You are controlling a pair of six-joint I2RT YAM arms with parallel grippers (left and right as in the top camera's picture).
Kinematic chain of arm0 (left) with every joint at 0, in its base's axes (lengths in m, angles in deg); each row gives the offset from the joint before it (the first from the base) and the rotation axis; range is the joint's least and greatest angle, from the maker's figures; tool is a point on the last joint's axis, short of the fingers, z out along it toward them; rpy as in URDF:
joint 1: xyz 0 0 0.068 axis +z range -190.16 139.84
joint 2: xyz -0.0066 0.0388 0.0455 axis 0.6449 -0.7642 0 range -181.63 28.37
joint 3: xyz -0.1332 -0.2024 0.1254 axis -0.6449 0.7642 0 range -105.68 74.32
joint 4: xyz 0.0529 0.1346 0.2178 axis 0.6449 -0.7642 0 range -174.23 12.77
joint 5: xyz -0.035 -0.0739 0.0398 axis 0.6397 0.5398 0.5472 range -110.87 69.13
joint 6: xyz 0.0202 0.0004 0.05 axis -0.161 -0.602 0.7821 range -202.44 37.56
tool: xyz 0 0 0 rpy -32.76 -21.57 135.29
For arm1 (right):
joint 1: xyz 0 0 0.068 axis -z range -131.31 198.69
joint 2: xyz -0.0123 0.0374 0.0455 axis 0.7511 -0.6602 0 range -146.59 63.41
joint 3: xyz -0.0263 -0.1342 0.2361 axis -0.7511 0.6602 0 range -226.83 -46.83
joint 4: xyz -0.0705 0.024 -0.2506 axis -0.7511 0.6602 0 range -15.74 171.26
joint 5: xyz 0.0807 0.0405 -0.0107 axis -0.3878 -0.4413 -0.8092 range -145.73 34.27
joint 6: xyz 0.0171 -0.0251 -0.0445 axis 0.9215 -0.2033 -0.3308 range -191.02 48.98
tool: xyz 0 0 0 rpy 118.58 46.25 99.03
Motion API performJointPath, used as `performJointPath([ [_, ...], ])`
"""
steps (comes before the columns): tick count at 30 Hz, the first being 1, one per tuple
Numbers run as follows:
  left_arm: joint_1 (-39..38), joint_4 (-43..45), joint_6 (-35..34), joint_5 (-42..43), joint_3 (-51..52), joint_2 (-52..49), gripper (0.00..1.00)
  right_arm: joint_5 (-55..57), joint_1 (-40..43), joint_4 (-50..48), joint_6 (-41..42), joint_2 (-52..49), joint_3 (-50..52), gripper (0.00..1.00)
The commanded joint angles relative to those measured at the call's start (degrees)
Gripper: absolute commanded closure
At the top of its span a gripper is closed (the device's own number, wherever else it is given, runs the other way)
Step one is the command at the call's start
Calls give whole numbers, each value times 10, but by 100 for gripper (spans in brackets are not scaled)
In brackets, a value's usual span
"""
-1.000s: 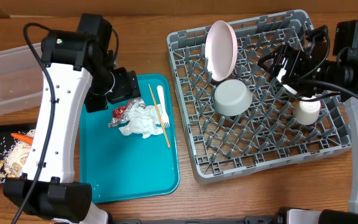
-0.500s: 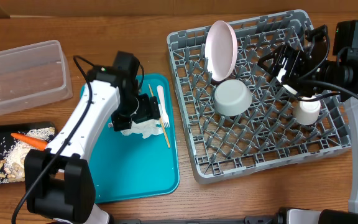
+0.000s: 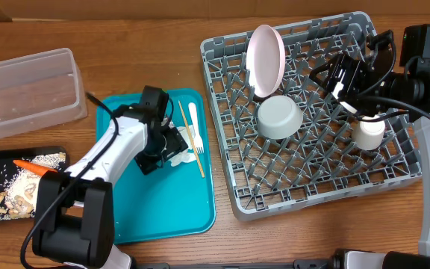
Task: Sort waste into correct bins and load items into the dishwasher rack
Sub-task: 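Move the left gripper to the crumpled white tissue on the tray, then grasp the white tissue with the left gripper and lift it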
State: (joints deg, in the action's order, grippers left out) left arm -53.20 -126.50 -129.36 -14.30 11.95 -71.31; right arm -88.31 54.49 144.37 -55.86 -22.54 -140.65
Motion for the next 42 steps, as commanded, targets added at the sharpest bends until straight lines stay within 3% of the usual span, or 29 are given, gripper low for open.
performJointPath([
  [1, 3, 37, -96, -10, 37, 3, 15, 2, -1, -2, -4, 2, -3, 0],
  [8, 3, 81, -97, -10, 44, 3, 20, 2, -1, -2, -4, 2, -3, 0],
  [10, 3, 87, -97, -10, 44, 3, 35, 2, -1, -2, -4, 2, -3, 0],
  [14, 3, 81, -93, 10, 43, 3, 77, 2, -1, -2, -4, 2, -3, 0],
  [17, 3, 71, -92, 21, 43, 4, 96, 2, -1, -2, -4, 2, -3, 0],
  [30, 3, -54, -83, 49, -18, 23, 96, 2, -1, -2, -4, 2, -3, 0],
  [42, 3, -151, -84, -86, -97, 88, 96, 2, -1, -3, -4, 2, -3, 0],
])
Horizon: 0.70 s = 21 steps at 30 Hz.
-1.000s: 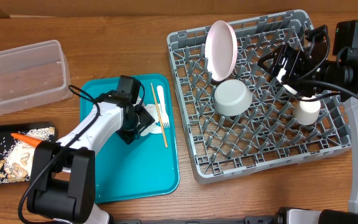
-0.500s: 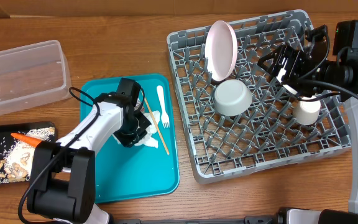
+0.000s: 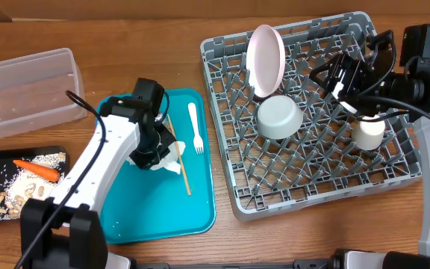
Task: Sort waste into correct bins and load items into the dishwasher rack
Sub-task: 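Grasp the white tissue with the left gripper and lift it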
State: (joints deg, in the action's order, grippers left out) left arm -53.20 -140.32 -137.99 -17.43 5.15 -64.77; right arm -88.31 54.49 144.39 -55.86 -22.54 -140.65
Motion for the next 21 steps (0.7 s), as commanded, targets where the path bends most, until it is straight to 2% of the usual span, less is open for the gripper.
performJointPath([
  [1, 3, -16, 3, -57, -35, 26, 96, 2, -1, -3, -4, 2, -3, 0],
  [14, 4, -18, 18, -53, -59, 53, 96, 2, -1, -3, -4, 2, -3, 0],
  [21, 34, -17, 51, -55, -126, 84, 96, 2, -1, -4, -4, 2, -3, 0],
])
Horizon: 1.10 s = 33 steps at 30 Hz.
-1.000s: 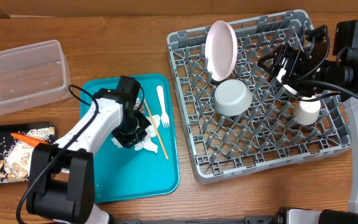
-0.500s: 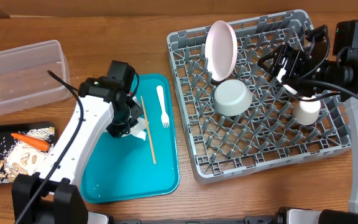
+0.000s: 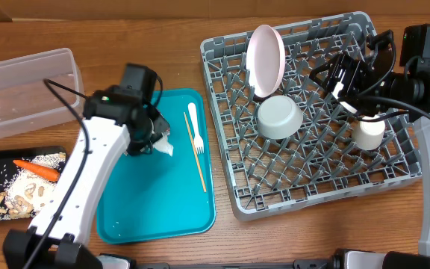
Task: Sort waste into correct bins and load items into the dishwasher rack
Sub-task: 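Grasp the white tissue with the left gripper and lift it, then carry the tissue left toward the clear plastic container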
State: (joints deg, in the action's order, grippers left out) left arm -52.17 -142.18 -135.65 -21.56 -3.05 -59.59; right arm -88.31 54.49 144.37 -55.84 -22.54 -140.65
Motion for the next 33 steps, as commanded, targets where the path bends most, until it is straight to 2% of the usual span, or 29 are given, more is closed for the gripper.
performJointPath([
  [1, 36, 3, 30, -15, -53, 36, 96, 2, -1, -3, -4, 2, -3, 0],
  [14, 293, 90, 22, -73, -71, 31, 96, 2, -1, -3, -4, 2, -3, 0],
  [20, 372, 146, 22, -76, -71, 1, 96, 2, -1, -3, -4, 2, -3, 0],
  [23, 394, 183, 26, -83, -71, -23, 85, 2, -1, -3, -4, 2, -3, 0],
  [25, 404, 205, 39, -85, -71, -38, 82, 2, -1, -3, -4, 2, -3, 0],
  [27, 418, 249, 87, -85, -71, -59, 72, 2, -1, -3, -4, 2, -3, 0],
  [30, 431, 284, 125, -84, -71, -66, 66, 2, -1, -3, -4, 2, -3, 0],
  [32, 437, 293, 134, -77, -76, -64, 55, 2, -1, -3, -4, 2, -3, 0],
  [33, 440, 290, 143, -63, -83, -63, 46, 2, -1, -3, -4, 2, -3, 0],
])
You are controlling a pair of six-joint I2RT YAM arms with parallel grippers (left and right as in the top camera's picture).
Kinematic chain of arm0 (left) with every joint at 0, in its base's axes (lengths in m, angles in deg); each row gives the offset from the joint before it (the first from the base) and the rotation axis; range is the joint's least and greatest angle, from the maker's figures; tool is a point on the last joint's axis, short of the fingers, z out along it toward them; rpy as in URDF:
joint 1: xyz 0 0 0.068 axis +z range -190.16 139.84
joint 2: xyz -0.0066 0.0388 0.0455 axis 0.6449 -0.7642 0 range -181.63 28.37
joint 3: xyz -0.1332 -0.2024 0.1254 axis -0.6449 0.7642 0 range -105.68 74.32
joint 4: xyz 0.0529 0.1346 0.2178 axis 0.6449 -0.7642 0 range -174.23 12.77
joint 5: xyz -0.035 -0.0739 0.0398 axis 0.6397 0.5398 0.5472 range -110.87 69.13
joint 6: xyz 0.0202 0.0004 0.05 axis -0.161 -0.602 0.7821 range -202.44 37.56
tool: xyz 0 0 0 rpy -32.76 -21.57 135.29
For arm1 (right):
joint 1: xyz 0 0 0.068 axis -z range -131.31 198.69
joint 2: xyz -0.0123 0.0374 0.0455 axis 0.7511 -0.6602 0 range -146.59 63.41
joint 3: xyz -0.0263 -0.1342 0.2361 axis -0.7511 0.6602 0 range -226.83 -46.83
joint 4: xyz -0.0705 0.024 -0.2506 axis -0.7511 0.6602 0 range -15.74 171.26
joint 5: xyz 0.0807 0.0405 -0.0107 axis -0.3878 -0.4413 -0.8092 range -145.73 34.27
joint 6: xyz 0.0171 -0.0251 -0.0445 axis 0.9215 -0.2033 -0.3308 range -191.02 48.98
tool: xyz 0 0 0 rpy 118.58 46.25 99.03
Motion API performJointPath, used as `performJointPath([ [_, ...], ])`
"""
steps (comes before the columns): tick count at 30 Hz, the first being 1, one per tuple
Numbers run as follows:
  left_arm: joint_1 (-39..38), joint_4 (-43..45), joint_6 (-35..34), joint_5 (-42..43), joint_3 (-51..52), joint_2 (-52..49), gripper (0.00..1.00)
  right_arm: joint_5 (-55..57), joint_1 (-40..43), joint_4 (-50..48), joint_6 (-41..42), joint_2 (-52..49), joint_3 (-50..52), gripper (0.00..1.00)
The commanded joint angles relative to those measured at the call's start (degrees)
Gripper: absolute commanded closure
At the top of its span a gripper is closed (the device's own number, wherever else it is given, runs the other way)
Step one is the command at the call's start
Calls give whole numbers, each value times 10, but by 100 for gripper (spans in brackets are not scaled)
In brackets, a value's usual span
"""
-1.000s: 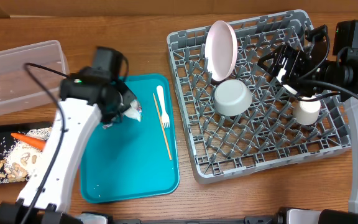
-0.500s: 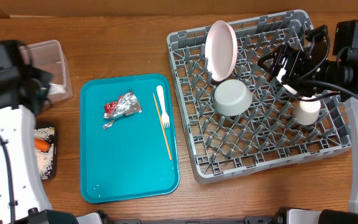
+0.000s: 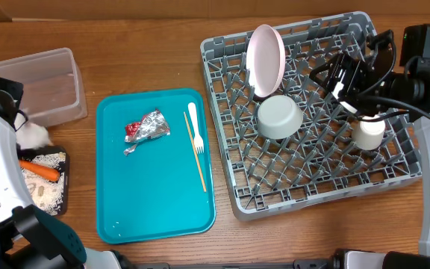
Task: Sort waste into correct bins and load items into the dishwasher rack
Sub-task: 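Carry the tissue left toward the clear plastic container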
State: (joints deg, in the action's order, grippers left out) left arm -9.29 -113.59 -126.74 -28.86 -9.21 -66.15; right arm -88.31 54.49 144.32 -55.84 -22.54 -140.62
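Note:
At the far left my left gripper [image 3: 21,128] is shut on a crumpled white napkin [image 3: 34,135], hanging over the gap between the clear plastic bin [image 3: 51,71] and the black food-waste tray [image 3: 65,187]. The teal tray [image 3: 155,209] holds a crumpled foil wrapper [image 3: 146,127], a white plastic fork [image 3: 195,127] and a wooden chopstick [image 3: 196,153]. In the grey dishwasher rack [image 3: 312,194] are a pink bowl [image 3: 266,58] on edge, an upturned grey bowl [image 3: 278,117] and a white cup [image 3: 368,133]. My right gripper [image 3: 349,75] hovers open over the rack, just above the cup.
The black tray carries rice, scraps and a carrot [image 3: 39,170]. The left arm's white link covers the table's left edge. The right arm's base stands at the right of the rack.
My left gripper has gone from the teal tray's upper left corner to the far left with the napkin. The foil wrapper, hidden before, now shows on the tray. The right arm has not moved.
My left gripper was down on the napkin in the middle of the teal tray, beside the fork and chopstick. Then it held the napkin a little further left, then at the tray's left edge. Now it holds it by the bins. The right arm stayed still.

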Motion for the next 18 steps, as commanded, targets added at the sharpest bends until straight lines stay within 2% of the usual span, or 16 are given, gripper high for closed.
performJointPath([
  [1, 11, 1, 63, 24, -28, 4, 36, 2, -1, -3, -4, 2, -3, 0],
  [2, 11, -3, 71, 41, -34, 6, 32, 2, -1, -3, -4, 2, -3, 0],
  [5, 9, -44, 70, 79, -72, 14, 34, 2, -1, -3, -4, 2, -3, 0],
  [8, 3, -96, 70, 98, -100, 20, 29, 2, -1, -3, -4, 2, -3, 0],
  [12, -3, -190, 70, 94, -106, 19, 24, 2, -1, -3, -4, 2, -3, 0],
  [14, -5, -225, 71, 71, -95, 11, 15, 2, -1, -3, -4, 2, -3, 0],
  [18, -6, -238, 132, 62, -64, -14, 15, 2, -1, -3, -4, 2, -3, 0],
])
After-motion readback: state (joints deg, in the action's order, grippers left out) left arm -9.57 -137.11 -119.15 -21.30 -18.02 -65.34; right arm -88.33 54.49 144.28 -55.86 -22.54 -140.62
